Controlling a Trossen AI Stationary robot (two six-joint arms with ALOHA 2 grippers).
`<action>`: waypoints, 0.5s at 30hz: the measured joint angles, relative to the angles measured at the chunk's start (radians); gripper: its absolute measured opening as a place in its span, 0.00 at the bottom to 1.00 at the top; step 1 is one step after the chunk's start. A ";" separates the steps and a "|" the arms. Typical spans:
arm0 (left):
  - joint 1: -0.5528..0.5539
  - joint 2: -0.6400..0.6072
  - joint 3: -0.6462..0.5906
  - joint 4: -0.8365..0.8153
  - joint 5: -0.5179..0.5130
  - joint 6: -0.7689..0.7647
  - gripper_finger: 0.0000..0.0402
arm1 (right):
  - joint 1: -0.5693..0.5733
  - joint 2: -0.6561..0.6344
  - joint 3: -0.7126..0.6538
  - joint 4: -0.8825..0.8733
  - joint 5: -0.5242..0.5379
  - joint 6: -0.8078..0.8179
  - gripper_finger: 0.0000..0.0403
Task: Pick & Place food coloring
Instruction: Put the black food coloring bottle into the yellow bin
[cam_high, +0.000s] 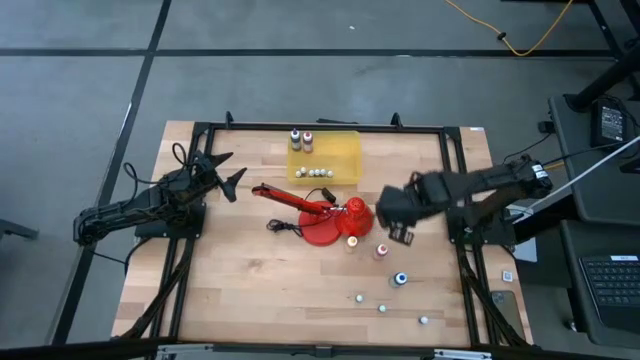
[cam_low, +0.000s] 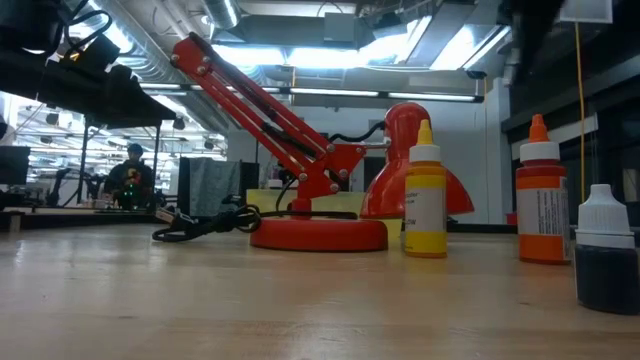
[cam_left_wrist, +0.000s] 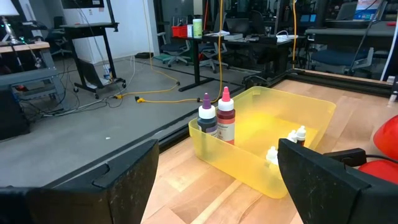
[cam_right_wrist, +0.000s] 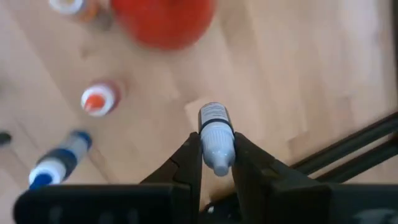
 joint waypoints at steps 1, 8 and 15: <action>0.000 0.000 0.000 0.000 0.000 0.000 0.79 | -0.032 0.000 0.014 0.001 0.002 -0.026 0.18; 0.000 0.000 0.000 0.000 0.000 0.000 0.79 | -0.259 0.000 0.073 0.038 0.047 -0.213 0.17; 0.000 0.000 0.000 0.000 0.000 0.000 0.79 | -0.462 0.055 0.076 0.150 0.018 -0.390 0.18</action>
